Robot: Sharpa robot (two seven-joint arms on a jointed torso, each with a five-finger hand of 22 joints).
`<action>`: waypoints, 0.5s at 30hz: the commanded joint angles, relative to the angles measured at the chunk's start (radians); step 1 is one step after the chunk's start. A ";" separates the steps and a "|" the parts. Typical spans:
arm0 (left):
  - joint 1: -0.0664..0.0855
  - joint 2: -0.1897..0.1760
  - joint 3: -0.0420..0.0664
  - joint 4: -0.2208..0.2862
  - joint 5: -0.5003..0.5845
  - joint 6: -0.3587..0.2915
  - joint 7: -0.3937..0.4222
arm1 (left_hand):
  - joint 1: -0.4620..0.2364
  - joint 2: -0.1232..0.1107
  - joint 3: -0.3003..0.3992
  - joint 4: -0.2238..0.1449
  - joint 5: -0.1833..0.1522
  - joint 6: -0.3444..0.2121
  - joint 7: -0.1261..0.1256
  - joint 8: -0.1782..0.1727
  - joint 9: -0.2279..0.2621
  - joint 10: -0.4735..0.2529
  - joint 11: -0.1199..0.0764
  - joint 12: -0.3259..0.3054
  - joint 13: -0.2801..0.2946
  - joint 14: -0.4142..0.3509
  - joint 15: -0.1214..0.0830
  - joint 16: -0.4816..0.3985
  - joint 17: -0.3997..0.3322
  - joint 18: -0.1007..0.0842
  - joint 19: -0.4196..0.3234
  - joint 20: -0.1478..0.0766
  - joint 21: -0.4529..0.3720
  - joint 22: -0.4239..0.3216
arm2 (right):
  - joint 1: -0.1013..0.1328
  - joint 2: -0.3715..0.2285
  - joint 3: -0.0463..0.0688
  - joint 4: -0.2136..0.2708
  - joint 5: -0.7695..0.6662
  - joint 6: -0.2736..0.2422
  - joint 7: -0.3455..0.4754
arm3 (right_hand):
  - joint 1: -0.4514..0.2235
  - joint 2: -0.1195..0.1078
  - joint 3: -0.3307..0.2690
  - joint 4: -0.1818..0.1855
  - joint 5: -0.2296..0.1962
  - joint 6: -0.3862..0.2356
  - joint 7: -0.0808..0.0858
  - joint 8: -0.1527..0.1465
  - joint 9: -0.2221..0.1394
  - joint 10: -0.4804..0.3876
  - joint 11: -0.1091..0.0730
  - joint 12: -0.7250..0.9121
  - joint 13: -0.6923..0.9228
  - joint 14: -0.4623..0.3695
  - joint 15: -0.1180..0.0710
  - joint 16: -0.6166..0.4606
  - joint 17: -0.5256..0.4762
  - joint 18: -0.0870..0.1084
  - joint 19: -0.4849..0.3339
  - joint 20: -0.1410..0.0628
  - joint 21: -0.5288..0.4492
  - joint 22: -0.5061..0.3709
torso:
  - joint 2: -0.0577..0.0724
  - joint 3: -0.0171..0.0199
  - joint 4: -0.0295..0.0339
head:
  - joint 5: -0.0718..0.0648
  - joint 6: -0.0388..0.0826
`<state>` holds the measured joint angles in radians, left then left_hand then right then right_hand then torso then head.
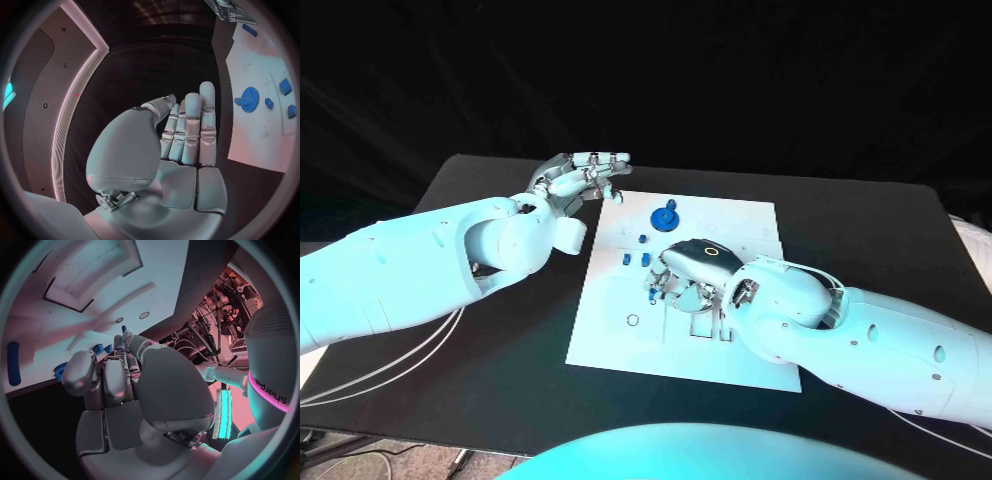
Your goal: Assemble the parts on the task board
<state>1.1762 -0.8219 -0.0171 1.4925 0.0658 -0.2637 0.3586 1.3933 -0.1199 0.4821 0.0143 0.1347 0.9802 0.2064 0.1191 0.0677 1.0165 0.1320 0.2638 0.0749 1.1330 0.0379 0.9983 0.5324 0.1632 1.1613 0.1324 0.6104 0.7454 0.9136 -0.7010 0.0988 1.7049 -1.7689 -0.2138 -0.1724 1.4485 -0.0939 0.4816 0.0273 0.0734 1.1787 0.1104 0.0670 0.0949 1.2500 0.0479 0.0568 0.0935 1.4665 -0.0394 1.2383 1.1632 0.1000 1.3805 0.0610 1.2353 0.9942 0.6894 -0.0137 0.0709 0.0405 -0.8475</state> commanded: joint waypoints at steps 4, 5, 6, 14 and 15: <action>0.000 0.002 0.001 0.001 -0.007 0.021 0.002 | 0.005 -0.001 0.001 -0.003 0.006 -0.009 0.000 0.005 -0.001 -0.008 0.000 0.003 -0.001 -0.005 0.000 -0.001 -0.001 0.019 -0.008 0.000 -0.005 0.001 | -0.002 0.002 -0.001 -0.003 -0.025 0.027 0.002 | -0.008 0.006 0.004 -0.002 0.005 -0.001 0.007 0.001 0.001 0.001 0.006 0.006 0.000 0.046 0.009 0.007 0.000 0.006 0.004 0.006 0.002 -0.001 | 0.001 0.0004 -0.0011 | 0.000 0.000; 0.000 0.002 0.001 0.001 -0.007 0.022 0.002 | 0.005 -0.001 0.001 -0.003 0.006 -0.009 0.000 0.005 -0.001 -0.008 0.000 0.003 -0.001 -0.005 0.000 -0.001 -0.001 0.019 -0.008 0.000 -0.005 0.001 | -0.002 0.002 -0.001 -0.003 -0.025 0.027 0.001 | -0.008 0.006 0.004 -0.002 0.005 -0.001 0.007 0.001 0.001 0.001 0.006 0.006 0.000 0.046 0.009 0.007 0.000 0.006 0.004 0.006 0.002 -0.001 | 0.001 0.0003 -0.0009 | 0.002 0.000; 0.000 0.002 0.001 0.001 -0.007 0.022 0.001 | 0.005 -0.001 0.001 -0.003 0.006 -0.009 0.000 0.005 -0.001 -0.008 0.000 0.003 -0.001 -0.005 0.000 -0.001 -0.001 0.019 -0.008 0.000 -0.005 0.001 | -0.002 0.001 -0.001 -0.003 -0.025 0.029 -0.001 | -0.008 0.006 0.004 -0.002 0.005 -0.001 0.007 0.001 0.001 0.001 0.006 0.006 0.000 0.046 0.009 0.007 0.000 0.006 0.004 0.006 0.002 -0.001 | 0.001 0.0006 -0.0008 | 0.003 0.000; 0.000 0.002 0.001 0.001 -0.007 0.023 0.001 | 0.005 -0.001 0.001 -0.003 0.006 -0.009 0.000 0.005 -0.001 -0.008 0.000 0.003 -0.001 -0.005 0.000 -0.001 -0.001 0.019 -0.008 0.000 -0.005 0.001 | -0.002 0.003 -0.001 -0.007 -0.037 0.042 -0.016 | -0.010 0.005 0.004 -0.003 0.003 -0.001 0.008 0.001 0.002 0.001 0.006 0.006 -0.001 0.046 0.010 0.007 0.000 0.006 0.004 0.006 0.001 -0.002 | 0.001 0.0005 -0.0001 | 0.002 -0.002; 0.000 0.002 0.001 0.001 -0.007 0.023 0.001 | 0.005 -0.001 0.001 -0.003 0.006 -0.009 0.000 0.005 -0.001 -0.008 0.000 0.003 -0.001 -0.005 0.000 -0.001 -0.001 0.019 -0.008 0.000 -0.005 0.001 | -0.002 0.004 -0.002 -0.009 -0.041 0.044 -0.019 | -0.010 0.005 0.004 -0.003 0.003 -0.001 0.008 0.001 0.002 0.001 0.006 0.006 -0.001 0.046 0.010 0.007 0.000 0.006 0.004 0.006 0.001 -0.002 | 0.001 0.0005 -0.0001 | 0.002 -0.002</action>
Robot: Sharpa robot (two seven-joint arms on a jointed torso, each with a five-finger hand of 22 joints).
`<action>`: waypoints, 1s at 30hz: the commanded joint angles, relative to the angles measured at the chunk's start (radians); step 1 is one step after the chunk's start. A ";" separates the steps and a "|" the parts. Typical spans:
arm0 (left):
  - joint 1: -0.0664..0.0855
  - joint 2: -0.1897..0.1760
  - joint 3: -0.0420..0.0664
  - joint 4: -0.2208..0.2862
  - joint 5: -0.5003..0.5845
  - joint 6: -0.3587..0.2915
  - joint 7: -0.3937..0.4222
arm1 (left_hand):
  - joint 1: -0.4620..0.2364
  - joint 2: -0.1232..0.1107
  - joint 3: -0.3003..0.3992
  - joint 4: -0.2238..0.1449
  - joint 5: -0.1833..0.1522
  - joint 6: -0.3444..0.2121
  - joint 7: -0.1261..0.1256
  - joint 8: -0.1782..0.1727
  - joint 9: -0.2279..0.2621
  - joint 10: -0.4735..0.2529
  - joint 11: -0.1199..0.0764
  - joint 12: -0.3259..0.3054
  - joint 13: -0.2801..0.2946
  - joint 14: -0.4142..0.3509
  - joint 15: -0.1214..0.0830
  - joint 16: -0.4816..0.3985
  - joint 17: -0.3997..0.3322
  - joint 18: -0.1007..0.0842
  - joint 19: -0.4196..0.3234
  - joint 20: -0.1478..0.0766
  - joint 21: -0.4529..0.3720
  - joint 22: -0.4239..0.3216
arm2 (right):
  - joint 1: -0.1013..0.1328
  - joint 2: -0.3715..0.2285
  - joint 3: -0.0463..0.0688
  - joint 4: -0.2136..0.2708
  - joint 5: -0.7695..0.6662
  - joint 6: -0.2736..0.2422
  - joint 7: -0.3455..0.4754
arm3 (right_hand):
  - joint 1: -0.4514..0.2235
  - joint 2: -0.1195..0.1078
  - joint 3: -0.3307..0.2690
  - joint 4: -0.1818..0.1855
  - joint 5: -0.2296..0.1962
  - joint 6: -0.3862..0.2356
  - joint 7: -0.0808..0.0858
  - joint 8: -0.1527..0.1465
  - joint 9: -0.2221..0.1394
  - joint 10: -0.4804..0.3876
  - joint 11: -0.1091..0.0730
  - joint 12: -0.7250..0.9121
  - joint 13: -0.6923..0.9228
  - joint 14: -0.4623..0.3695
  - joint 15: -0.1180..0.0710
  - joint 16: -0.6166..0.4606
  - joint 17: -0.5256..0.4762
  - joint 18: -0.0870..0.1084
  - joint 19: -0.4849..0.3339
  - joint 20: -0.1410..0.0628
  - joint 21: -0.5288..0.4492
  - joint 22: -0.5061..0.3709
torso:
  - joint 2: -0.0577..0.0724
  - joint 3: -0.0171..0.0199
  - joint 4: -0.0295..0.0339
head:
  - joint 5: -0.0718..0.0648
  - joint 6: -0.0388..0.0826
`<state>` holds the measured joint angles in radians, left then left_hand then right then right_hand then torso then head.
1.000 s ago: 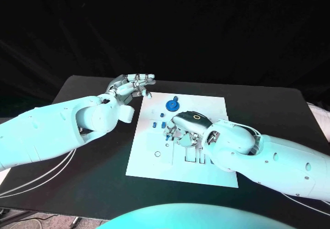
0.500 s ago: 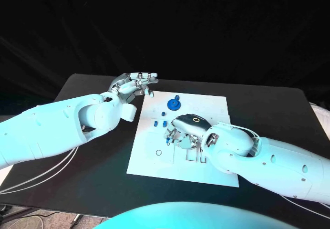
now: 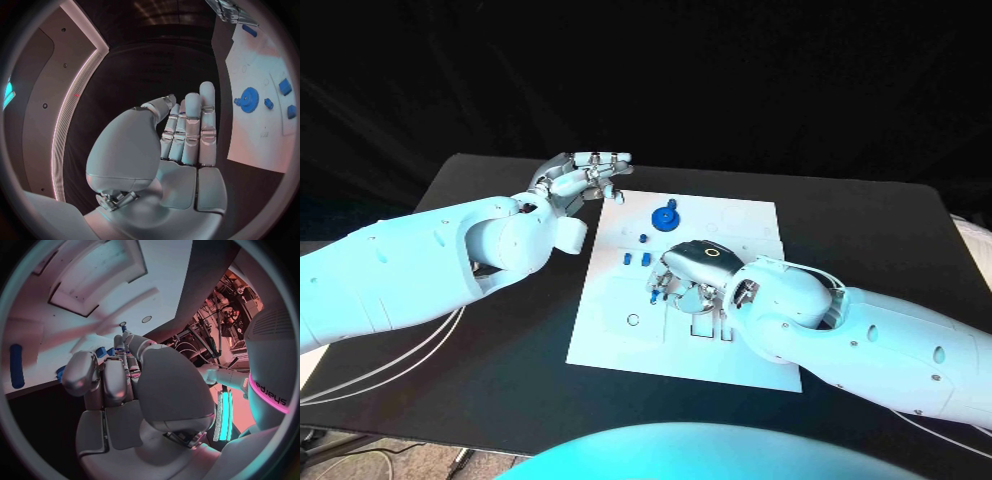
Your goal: Assemble the parts on the task board
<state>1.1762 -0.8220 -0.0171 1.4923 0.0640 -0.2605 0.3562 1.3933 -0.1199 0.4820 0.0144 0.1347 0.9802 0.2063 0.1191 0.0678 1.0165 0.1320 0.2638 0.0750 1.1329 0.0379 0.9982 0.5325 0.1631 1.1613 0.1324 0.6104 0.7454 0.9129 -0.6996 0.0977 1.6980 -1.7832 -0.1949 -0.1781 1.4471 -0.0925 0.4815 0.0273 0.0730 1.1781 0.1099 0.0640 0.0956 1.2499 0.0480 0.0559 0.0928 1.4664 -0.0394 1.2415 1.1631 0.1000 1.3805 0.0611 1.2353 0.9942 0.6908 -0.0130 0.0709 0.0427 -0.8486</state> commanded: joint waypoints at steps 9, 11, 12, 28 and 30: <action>0.000 0.001 0.001 0.002 -0.006 0.021 0.002 | 0.005 -0.001 0.001 -0.004 0.006 -0.009 0.001 0.005 -0.001 -0.008 0.000 0.004 -0.001 -0.005 0.000 -0.001 -0.001 0.019 -0.008 0.000 -0.005 0.001 | -0.002 0.012 -0.004 -0.014 -0.043 0.042 -0.021 | -0.011 0.003 0.004 -0.004 0.002 -0.001 0.009 0.004 0.001 0.001 0.006 0.007 -0.001 0.045 0.010 0.004 -0.001 0.006 0.004 0.007 0.001 -0.002 | 0.000 -0.0001 0.0002 | 0.001 -0.005; 0.000 0.001 0.001 0.002 -0.006 0.022 0.002 | 0.005 -0.002 0.001 -0.006 0.006 -0.010 0.001 0.006 -0.001 -0.009 0.000 0.005 -0.001 -0.006 0.001 -0.001 -0.003 0.019 -0.008 0.000 -0.004 0.002 | -0.002 0.014 -0.005 -0.016 -0.048 0.045 -0.022 | -0.011 0.003 0.004 -0.004 0.002 -0.001 0.009 0.004 0.001 0.001 0.006 0.007 -0.001 0.045 0.010 0.004 -0.001 0.006 0.004 0.007 0.001 -0.002 | 0.000 -0.0005 0.0000 | 0.001 -0.006; 0.000 0.001 0.001 0.002 -0.006 0.022 0.002 | 0.005 -0.002 0.001 -0.006 0.006 -0.010 0.001 0.006 -0.001 -0.009 0.000 0.005 -0.001 -0.006 0.001 -0.001 -0.003 0.019 -0.008 0.000 -0.004 0.002 | -0.002 0.015 -0.006 -0.016 -0.050 0.046 -0.022 | -0.011 0.003 0.004 -0.004 0.002 -0.001 0.009 0.004 0.001 0.001 0.006 0.007 -0.001 0.045 0.010 0.004 -0.001 0.006 0.004 0.007 0.001 -0.002 | 0.000 -0.0006 0.0003 | 0.001 -0.007; 0.000 0.000 0.001 0.002 -0.008 0.023 -0.002 | 0.005 -0.002 0.001 -0.006 0.006 -0.010 0.001 0.006 -0.001 -0.009 0.000 0.005 -0.001 -0.006 0.001 -0.001 -0.003 0.019 -0.008 0.000 -0.004 0.002 | -0.005 0.024 -0.015 -0.024 -0.066 0.048 -0.040 | -0.062 -0.030 -0.006 0.001 0.022 -0.099 0.027 -0.006 -0.021 -0.121 0.032 0.009 -0.031 0.038 0.034 -0.007 -0.019 0.009 -0.008 0.023 -0.016 -0.028 | -0.001 -0.0005 -0.0008 | 0.000 -0.010; 0.000 0.000 0.001 0.001 -0.009 0.023 -0.002 | 0.004 -0.003 0.001 -0.007 0.006 -0.011 0.002 0.006 -0.001 -0.011 0.001 0.006 -0.001 -0.006 0.001 0.000 -0.004 0.019 -0.009 0.000 -0.004 0.002 | -0.005 0.023 -0.016 -0.025 -0.069 0.036 -0.046 | -0.077 -0.044 -0.018 0.001 0.021 -0.138 0.033 -0.004 -0.029 -0.192 0.049 0.005 -0.032 0.035 0.045 -0.009 -0.025 0.013 -0.014 0.032 -0.026 -0.044 | -0.001 -0.0005 -0.0011 | -0.001 -0.010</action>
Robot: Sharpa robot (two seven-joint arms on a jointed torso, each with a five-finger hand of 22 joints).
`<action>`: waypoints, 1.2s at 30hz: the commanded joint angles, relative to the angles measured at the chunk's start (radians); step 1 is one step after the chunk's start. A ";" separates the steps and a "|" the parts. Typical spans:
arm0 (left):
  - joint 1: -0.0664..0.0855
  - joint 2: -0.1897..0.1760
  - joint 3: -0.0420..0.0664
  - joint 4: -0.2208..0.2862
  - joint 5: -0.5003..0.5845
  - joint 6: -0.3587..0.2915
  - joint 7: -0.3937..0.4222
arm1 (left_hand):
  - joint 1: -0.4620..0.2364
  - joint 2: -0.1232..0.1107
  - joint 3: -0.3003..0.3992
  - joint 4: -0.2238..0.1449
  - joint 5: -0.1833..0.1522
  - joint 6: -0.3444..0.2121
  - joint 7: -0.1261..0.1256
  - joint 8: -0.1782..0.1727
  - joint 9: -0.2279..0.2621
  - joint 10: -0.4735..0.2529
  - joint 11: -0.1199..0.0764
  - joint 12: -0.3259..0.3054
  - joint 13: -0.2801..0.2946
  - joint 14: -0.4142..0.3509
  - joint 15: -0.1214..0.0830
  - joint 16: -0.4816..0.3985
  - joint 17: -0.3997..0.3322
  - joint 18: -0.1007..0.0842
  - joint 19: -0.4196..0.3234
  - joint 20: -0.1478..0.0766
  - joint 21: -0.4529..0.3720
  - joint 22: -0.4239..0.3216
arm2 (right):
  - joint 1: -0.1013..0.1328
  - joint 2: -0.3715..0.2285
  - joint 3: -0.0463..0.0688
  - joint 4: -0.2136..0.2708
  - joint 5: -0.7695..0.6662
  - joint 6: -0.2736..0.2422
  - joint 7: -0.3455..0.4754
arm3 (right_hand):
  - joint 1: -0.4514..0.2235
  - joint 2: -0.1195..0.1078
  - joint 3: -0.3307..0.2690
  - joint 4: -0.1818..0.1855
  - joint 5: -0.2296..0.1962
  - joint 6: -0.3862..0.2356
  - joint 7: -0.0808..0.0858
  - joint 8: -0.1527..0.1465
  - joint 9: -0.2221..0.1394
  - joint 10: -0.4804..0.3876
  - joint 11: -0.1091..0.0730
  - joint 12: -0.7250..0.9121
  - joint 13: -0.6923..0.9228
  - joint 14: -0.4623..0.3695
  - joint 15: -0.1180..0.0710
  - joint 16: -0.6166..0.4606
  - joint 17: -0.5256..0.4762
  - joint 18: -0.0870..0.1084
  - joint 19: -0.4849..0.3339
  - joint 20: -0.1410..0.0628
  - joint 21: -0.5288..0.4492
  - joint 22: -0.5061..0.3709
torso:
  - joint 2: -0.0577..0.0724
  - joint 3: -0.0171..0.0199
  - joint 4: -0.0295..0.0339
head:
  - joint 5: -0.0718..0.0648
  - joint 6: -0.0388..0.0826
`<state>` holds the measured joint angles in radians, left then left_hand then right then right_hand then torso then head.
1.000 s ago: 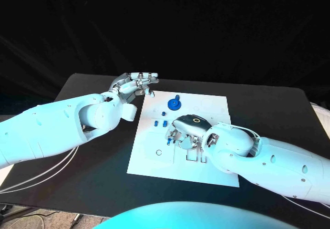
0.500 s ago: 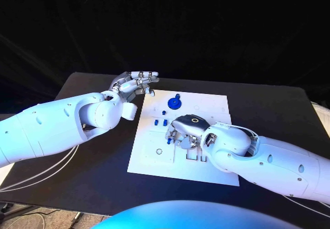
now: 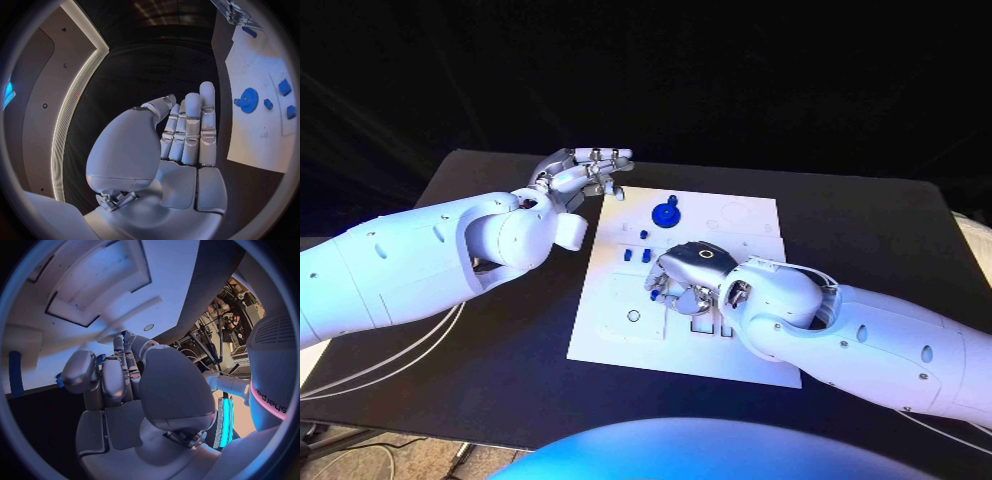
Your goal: Assemble the parts on the task board
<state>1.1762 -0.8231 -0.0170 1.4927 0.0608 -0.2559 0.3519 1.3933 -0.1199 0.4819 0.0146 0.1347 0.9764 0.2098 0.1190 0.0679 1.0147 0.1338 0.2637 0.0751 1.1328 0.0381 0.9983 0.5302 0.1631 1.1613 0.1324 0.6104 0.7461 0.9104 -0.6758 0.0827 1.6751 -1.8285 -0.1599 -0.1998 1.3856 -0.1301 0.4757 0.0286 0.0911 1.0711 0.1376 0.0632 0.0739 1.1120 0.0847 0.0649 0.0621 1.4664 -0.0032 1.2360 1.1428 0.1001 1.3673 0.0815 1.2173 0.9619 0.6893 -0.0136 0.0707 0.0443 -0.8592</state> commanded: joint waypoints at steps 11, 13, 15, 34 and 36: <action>0.000 0.002 0.001 -0.001 -0.006 0.023 -0.002 | 0.000 -0.004 0.000 -0.006 0.005 -0.009 -0.001 0.007 -0.001 -0.012 0.000 0.007 -0.002 -0.006 0.002 0.000 -0.004 0.019 -0.010 0.001 -0.004 0.002 | -0.007 -0.026 -0.001 0.031 -0.023 -0.132 -0.030 | -0.018 -0.006 -0.069 -0.011 0.007 -0.091 0.026 0.003 -0.006 -0.120 0.025 0.027 0.006 0.026 0.017 -0.019 -0.033 0.024 -0.017 0.028 -0.044 -0.065 | 0.000 0.0015 0.0003 | -0.009 0.008; 0.000 0.001 0.001 -0.001 -0.006 0.024 -0.001 | -0.001 -0.004 0.000 -0.006 0.005 -0.010 -0.001 0.007 -0.001 -0.013 0.000 0.007 -0.002 -0.007 0.002 0.000 -0.004 0.019 -0.010 0.001 -0.004 0.002 | -0.009 -0.043 0.002 0.049 -0.017 -0.151 -0.032 | -0.018 -0.003 -0.072 -0.011 0.010 -0.083 0.025 0.005 -0.005 -0.113 0.024 0.033 0.005 0.026 0.016 -0.020 -0.035 0.024 -0.016 0.027 -0.044 -0.065 | 0.000 0.0009 -0.0001 | -0.010 0.009; 0.000 0.000 0.001 -0.001 -0.007 0.024 -0.002 | -0.001 -0.004 0.000 -0.006 0.005 -0.010 -0.001 0.007 -0.001 -0.013 0.000 0.007 -0.002 -0.007 0.002 0.000 -0.004 0.019 -0.010 0.001 -0.004 0.002 | -0.009 -0.064 0.008 0.069 -0.011 -0.165 -0.034 | -0.018 -0.001 -0.072 -0.010 0.013 -0.075 0.026 0.007 -0.004 -0.106 0.023 0.039 0.005 0.026 0.015 -0.019 -0.036 0.024 -0.014 0.026 -0.043 -0.065 | -0.001 -0.0007 -0.0009 | -0.012 0.010; 0.000 -0.004 0.001 -0.001 -0.007 0.026 -0.002 | -0.002 -0.004 -0.001 -0.006 0.005 -0.011 -0.001 0.007 -0.001 -0.014 0.001 0.008 -0.002 -0.007 0.003 0.001 -0.005 0.019 -0.010 0.002 -0.004 0.002 | 0.037 -0.248 0.053 0.097 -0.001 -0.006 -0.116 | -0.035 -0.026 -0.185 0.031 0.003 -0.086 -0.023 0.000 -0.007 -0.147 -0.012 0.041 0.002 0.027 -0.040 -0.032 -0.059 0.025 -0.014 -0.020 -0.064 -0.086 | -0.002 -0.0020 -0.0057 | -0.034 0.029; 0.000 -0.004 0.001 -0.001 -0.007 0.027 -0.002 | -0.002 -0.004 -0.001 -0.006 0.005 -0.011 -0.001 0.007 -0.001 -0.014 0.001 0.008 -0.002 -0.007 0.003 0.001 -0.005 0.019 -0.010 0.002 -0.004 0.002 | 0.038 -0.250 0.054 0.096 -0.004 0.005 -0.118 | -0.028 -0.020 -0.189 0.035 0.005 -0.081 -0.026 0.002 -0.006 -0.143 -0.016 0.046 0.003 0.027 -0.042 -0.036 -0.063 0.025 -0.012 -0.021 -0.063 -0.085 | -0.002 -0.0022 -0.0052 | -0.033 0.030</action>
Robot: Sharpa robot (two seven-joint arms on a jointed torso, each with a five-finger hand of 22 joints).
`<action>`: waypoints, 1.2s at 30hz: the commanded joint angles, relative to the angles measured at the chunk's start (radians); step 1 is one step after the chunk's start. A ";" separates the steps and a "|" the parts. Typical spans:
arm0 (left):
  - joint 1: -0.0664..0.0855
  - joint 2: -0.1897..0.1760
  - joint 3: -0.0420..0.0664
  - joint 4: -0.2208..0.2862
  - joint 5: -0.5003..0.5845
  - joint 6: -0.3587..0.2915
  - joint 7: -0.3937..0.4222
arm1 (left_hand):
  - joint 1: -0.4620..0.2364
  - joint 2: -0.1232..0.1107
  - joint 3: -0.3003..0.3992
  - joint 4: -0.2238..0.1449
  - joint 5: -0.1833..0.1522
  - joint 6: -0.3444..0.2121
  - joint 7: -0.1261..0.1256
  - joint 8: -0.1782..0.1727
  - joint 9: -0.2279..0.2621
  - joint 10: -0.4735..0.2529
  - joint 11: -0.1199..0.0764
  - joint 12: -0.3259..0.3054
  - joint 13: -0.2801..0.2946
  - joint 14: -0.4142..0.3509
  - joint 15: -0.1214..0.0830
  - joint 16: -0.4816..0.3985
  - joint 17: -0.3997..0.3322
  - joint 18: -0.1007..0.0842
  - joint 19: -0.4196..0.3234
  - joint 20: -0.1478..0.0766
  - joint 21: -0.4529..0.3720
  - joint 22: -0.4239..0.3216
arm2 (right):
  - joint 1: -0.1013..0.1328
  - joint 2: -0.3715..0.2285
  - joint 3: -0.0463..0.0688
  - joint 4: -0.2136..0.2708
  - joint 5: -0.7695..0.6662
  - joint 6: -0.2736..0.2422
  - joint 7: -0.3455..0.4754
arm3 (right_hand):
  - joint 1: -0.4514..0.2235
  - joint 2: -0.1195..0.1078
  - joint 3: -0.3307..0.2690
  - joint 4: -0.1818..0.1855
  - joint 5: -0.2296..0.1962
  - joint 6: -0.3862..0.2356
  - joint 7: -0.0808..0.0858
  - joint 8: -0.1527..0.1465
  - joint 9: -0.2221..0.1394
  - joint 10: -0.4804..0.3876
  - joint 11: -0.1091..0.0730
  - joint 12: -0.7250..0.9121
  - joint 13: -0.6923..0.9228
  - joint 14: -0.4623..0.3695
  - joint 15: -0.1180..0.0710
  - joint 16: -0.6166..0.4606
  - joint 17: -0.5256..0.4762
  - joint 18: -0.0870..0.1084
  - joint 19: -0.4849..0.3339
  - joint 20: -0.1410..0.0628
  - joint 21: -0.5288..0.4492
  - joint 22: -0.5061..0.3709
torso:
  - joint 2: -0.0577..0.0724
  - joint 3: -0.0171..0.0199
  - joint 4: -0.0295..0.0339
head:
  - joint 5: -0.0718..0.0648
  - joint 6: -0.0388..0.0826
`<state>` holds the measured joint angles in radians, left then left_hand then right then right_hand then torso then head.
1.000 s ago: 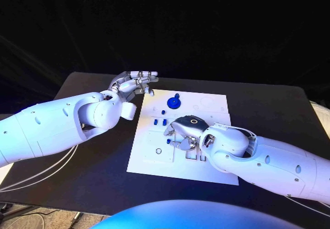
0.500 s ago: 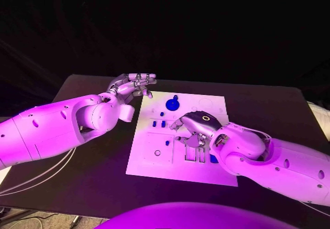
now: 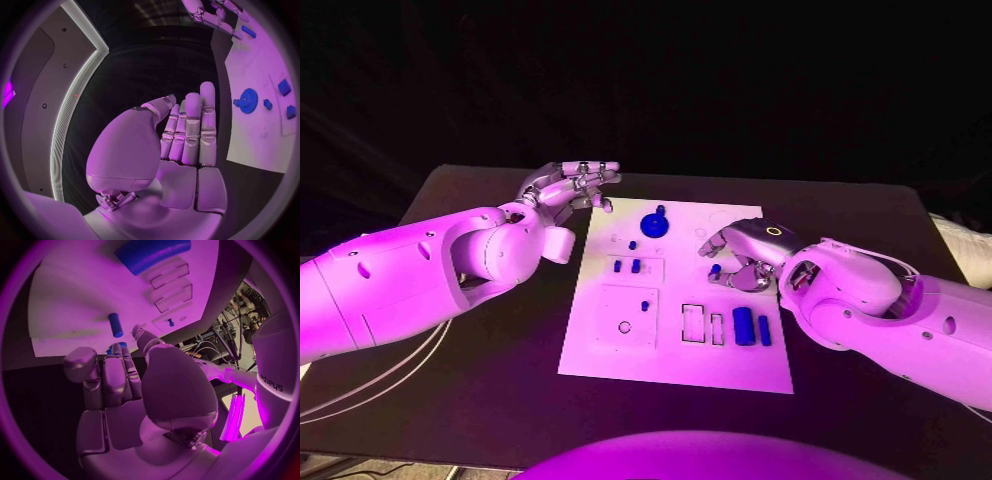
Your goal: Assemble the parts on the task board
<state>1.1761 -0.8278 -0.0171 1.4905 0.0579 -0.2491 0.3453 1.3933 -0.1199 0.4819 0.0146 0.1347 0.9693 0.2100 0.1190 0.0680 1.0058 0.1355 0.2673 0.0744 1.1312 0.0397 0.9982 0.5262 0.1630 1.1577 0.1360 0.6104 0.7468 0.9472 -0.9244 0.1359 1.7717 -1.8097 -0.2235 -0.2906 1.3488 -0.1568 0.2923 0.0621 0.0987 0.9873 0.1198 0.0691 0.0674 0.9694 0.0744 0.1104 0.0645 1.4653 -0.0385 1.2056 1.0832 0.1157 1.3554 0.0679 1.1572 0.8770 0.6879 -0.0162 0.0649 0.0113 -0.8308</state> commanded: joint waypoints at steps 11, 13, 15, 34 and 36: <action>0.000 0.002 0.001 0.000 -0.004 0.021 0.003 | -0.002 -0.004 -0.001 -0.006 0.005 -0.004 -0.001 0.007 -0.001 -0.005 -0.001 0.004 -0.002 -0.006 0.001 0.001 -0.001 0.019 -0.007 -0.002 -0.004 0.001 | 0.000 0.003 0.001 -0.015 -0.057 0.101 -0.048 | 0.042 0.040 0.007 0.006 -0.011 0.034 -0.008 0.000 0.003 0.045 -0.007 0.027 0.001 0.029 -0.007 -0.011 -0.011 0.008 0.006 -0.010 -0.005 0.001 | 0.000 -0.0004 -0.0006 | -0.003 0.002; 0.000 0.002 0.001 0.000 -0.004 0.021 0.003 | -0.002 -0.004 -0.001 -0.006 0.005 -0.004 -0.001 0.007 -0.001 -0.005 -0.001 0.004 -0.002 -0.006 0.001 0.001 -0.001 0.019 -0.007 -0.002 -0.004 0.001 | 0.000 0.004 0.001 -0.018 -0.065 0.103 -0.051 | 0.047 0.045 0.015 0.007 -0.018 0.045 -0.007 0.002 0.004 0.059 -0.006 0.033 0.000 0.029 -0.004 -0.010 -0.011 0.007 0.007 -0.008 -0.005 0.002 | 0.000 -0.0014 -0.0011 | -0.003 0.002; 0.000 0.003 0.001 0.000 -0.004 0.022 0.003 | -0.002 -0.004 -0.001 -0.006 0.005 -0.004 -0.001 0.007 -0.001 -0.005 -0.001 0.004 -0.002 -0.006 0.001 0.001 -0.001 0.019 -0.007 -0.002 -0.004 0.001 | 0.000 0.005 0.001 -0.018 -0.070 0.104 -0.053 | 0.050 0.048 0.023 0.008 -0.020 0.057 -0.008 0.005 0.005 0.075 -0.006 0.038 0.000 0.030 -0.001 -0.010 -0.011 0.007 0.009 -0.005 -0.004 0.004 | 0.000 -0.0015 -0.0008 | -0.004 0.003; 0.000 0.002 0.001 -0.004 -0.002 0.023 0.000 | -0.002 -0.004 -0.001 -0.006 0.005 -0.004 -0.001 0.007 -0.001 -0.005 -0.001 0.004 -0.002 -0.006 0.001 0.001 -0.001 0.019 -0.007 -0.002 -0.004 0.001 | -0.001 0.017 0.001 -0.008 -0.068 0.064 -0.038 | 0.044 0.056 0.084 0.026 -0.045 0.128 -0.007 0.017 0.012 0.179 -0.013 0.039 0.000 0.033 0.013 0.006 0.001 0.004 0.019 0.007 0.008 0.021 | 0.000 -0.0008 -0.0002 | -0.011 0.002; 0.000 0.002 0.001 -0.004 -0.002 0.024 0.000 | -0.002 -0.004 -0.001 -0.006 0.005 -0.004 -0.001 0.007 -0.001 -0.005 -0.001 0.004 -0.002 -0.006 0.001 0.001 -0.001 0.019 -0.007 -0.002 -0.004 0.001 | -0.001 0.018 0.001 -0.010 -0.068 0.063 -0.041 | 0.041 0.049 0.085 0.028 -0.045 0.123 -0.004 0.012 0.011 0.178 -0.010 0.033 0.000 0.033 0.015 0.006 0.000 0.004 0.019 0.008 0.007 0.021 | 0.000 -0.0010 0.0001 | -0.012 0.001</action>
<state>1.1761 -0.8268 -0.0171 1.4860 0.0570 -0.2446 0.3428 1.3933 -0.1199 0.4819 0.0147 0.1347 0.9694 0.2099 0.1190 0.0680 1.0060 0.1355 0.2672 0.0745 1.1310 0.0399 0.9983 0.5264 0.1631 1.1577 0.1360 0.6104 0.7465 0.9468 -0.9088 0.1362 1.7599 -1.8642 -0.1512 -0.3317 1.3942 -0.1058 0.3758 0.0869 0.0594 1.1131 0.1124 0.0863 0.0800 1.1413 0.0602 0.1460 0.0652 1.4665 -0.0321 1.2066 1.0824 0.1158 1.3700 0.0753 1.1619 0.8973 0.6880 -0.0167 0.0645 0.0003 -0.8292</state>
